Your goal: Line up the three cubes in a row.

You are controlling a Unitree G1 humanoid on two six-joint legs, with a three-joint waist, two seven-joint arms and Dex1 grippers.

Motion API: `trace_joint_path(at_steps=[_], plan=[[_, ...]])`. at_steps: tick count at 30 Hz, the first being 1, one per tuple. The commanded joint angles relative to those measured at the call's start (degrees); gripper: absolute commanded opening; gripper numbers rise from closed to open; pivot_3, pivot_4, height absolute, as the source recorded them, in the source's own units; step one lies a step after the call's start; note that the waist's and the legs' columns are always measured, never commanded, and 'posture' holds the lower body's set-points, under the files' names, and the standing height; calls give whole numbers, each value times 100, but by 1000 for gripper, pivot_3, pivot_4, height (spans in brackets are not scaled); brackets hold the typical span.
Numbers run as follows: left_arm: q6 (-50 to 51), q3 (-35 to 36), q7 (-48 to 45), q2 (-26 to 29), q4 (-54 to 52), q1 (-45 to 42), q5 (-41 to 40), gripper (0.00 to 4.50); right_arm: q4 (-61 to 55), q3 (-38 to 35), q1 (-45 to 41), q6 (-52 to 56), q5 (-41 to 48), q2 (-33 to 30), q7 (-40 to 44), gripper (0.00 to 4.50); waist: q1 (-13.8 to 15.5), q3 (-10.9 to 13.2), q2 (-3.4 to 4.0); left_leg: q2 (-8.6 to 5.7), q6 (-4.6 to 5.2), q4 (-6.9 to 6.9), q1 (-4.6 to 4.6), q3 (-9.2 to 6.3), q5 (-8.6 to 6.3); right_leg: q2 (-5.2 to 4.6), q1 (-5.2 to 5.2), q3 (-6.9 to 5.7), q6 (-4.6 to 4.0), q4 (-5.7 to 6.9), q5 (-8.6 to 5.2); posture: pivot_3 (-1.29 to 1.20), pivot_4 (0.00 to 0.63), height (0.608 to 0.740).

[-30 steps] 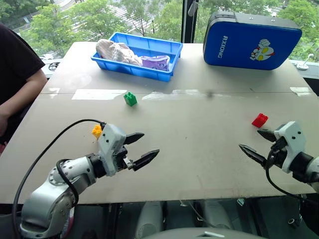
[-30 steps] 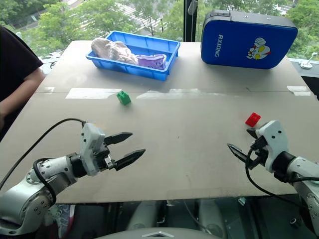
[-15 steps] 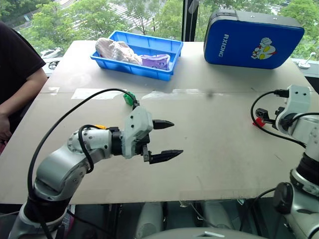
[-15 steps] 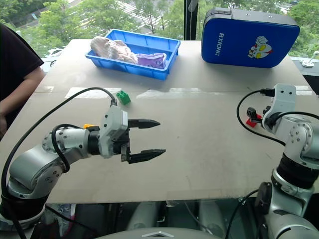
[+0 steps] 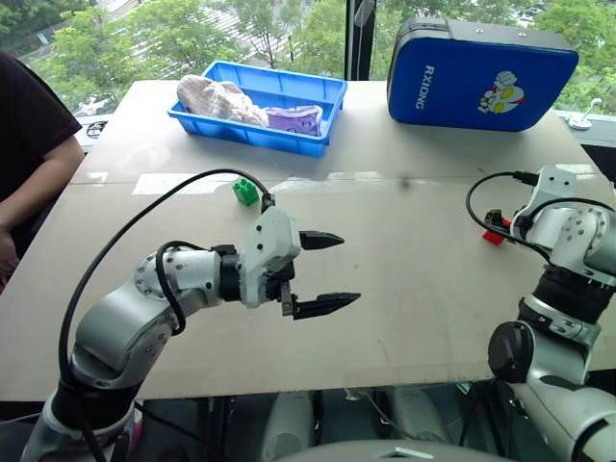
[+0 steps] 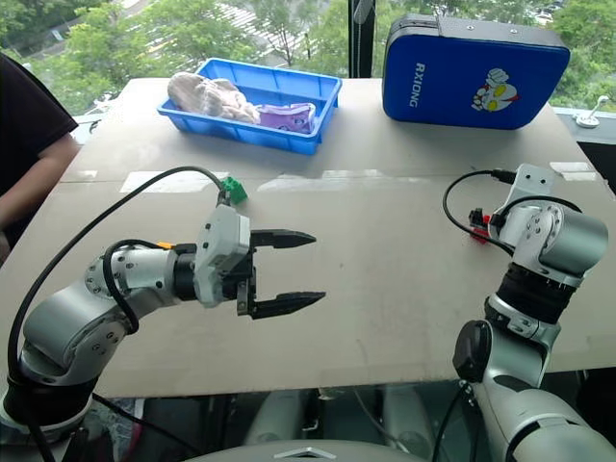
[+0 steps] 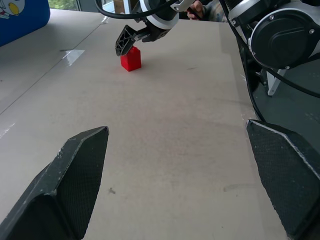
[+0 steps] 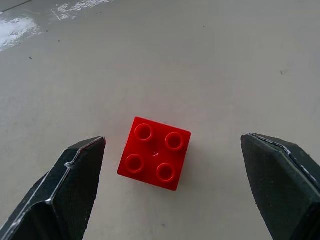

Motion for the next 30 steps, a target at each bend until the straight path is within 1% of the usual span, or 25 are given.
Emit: trace_joint_path(at_steps=[1,5,8,14,17,18,19,20,22,24,26,28,29,30], plan=[[-72,72,39,-13,-271,55,-90,4500,5,-66,-185,36,-58,16,37,4468,-9,0,0,0,0,-1,0,0,0,1,0,0,0,0,0,0,150,740],[-83,133,17,11,-294,125,-123,4500,144,-21,-202,36,-82,48,107,4468,-15,1,3,1,0,-1,3,0,0,3,-1,0,0,3,0,0,150,740],[-28,238,127,-79,-296,181,-282,4500,243,41,-226,36,-72,19,191,4468,-15,1,3,2,0,-1,3,0,0,3,0,0,-1,3,0,0,150,740],[-90,247,156,-34,-318,286,-219,4500,517,152,-283,32,-112,-39,325,4468,-15,1,3,2,0,-1,3,3,0,2,0,3,-1,2,0,0,150,740],[-126,265,169,-7,-338,366,-167,4500,683,196,-285,-107,-158,-20,339,3655,-16,2,4,2,0,-2,3,2,0,2,-1,2,-1,2,0,0,150,740],[-148,274,174,8,-356,407,-139,4500,715,204,-271,-149,-171,-9,343,3243,-16,2,4,2,0,-2,3,3,0,2,-1,3,-1,2,0,0,150,740],[-165,281,180,16,-371,438,-119,4500,737,217,-258,-181,-183,-6,347,2672,-16,2,4,2,0,-2,3,3,0,2,-1,3,-1,2,0,0,150,740],[-172,302,204,13,-394,486,-120,4500,760,243,-249,-207,-189,-16,362,2193,-16,2,5,2,0,-2,3,3,0,2,-1,3,-1,2,0,0,150,740],[-196,333,238,15,-441,590,-115,4500,801,307,-241,-260,-189,-62,404,1383,-16,2,5,3,0,-2,3,3,0,2,-1,3,-1,2,0,0,150,740],[-228,360,275,17,-481,698,-94,4500,822,456,-220,-302,-158,-172,502,1357,-16,3,5,4,0,-2,3,3,0,2,-1,3,-1,2,0,0,150,740],[-234,417,357,-18,-499,796,-110,4500,725,896,-74,-372,-2,-444,834,1357,-18,4,7,4,0,-2,3,3,0,2,-1,3,-1,2,-1,0,150,740],[-273,464,403,-38,-500,903,-91,4500,496,1423,174,-576,314,-783,1422,1357,-8,4,7,5,0,-3,3,3,0,1,-1,4,-1,-1,-1,0,150,740],[-306,489,421,-50,-494,963,-81,4500,379,1665,314,-849,467,-953,1761,1357,-8,4,7,5,0,-3,3,1,0,1,0,2,-1,-1,-1,0,150,740],[-358,530,445,-72,-488,1055,-65,4500,219,1908,499,-1551,621,-1118,2305,1357,-10,4,7,5,0,-3,3,1,0,1,0,3,-1,-2,-1,0,150,740]])
